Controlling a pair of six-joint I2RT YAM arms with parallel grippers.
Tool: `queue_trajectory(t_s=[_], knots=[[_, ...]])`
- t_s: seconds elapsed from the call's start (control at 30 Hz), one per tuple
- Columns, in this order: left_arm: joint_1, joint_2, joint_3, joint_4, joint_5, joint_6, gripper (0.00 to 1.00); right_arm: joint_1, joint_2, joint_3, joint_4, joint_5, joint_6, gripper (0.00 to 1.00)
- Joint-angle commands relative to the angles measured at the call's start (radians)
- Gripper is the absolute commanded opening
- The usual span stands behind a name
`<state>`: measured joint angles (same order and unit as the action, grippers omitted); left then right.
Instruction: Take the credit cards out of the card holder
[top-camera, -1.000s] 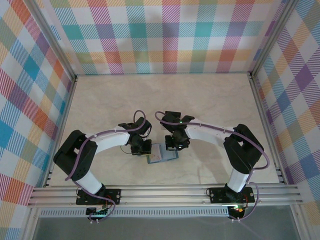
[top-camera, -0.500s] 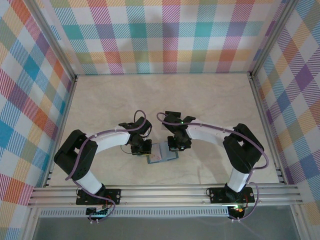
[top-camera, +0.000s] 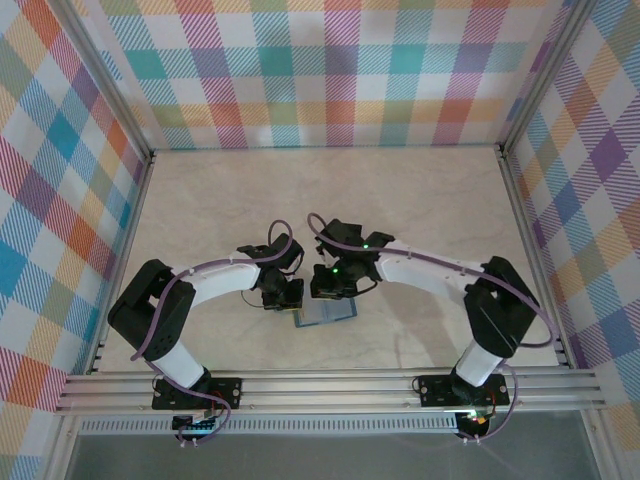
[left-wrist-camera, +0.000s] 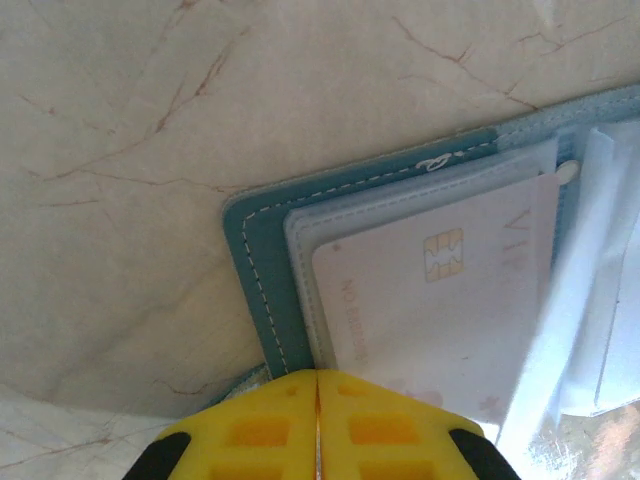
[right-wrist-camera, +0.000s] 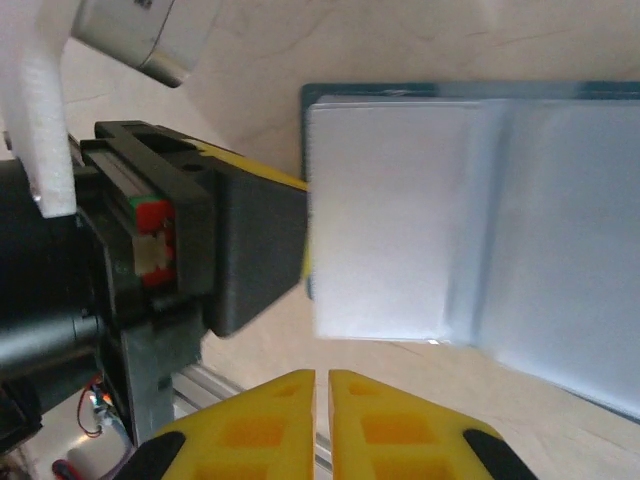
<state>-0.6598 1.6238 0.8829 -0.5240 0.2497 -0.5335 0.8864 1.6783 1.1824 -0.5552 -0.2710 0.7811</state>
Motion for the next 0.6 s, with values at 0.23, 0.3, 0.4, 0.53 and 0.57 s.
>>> queue_trajectory(t_s=[0.23, 0.3, 0.4, 0.53, 0.57], knots=[[-0.012, -0.009, 0.016, -0.041, 0.0, 0.01, 0.09, 0.005, 0.016, 0.007, -0.004, 0.038, 0.032, 0.15], [-0.015, -0.01, 0.028, -0.045, 0.004, 0.01, 0.1, -0.002, -0.01, -0.005, -0.025, 0.065, 0.028, 0.15], [-0.026, -0.007, 0.053, -0.065, 0.004, 0.009, 0.1, -0.024, -0.06, -0.045, -0.035, 0.084, 0.027, 0.16], [-0.044, -0.011, 0.088, -0.097, -0.009, 0.009, 0.1, -0.055, -0.124, -0.092, -0.047, 0.102, 0.021, 0.16], [-0.048, -0.009, 0.097, -0.103, -0.011, 0.009, 0.1, -0.062, -0.136, -0.099, -0.055, 0.106, 0.017, 0.16]])
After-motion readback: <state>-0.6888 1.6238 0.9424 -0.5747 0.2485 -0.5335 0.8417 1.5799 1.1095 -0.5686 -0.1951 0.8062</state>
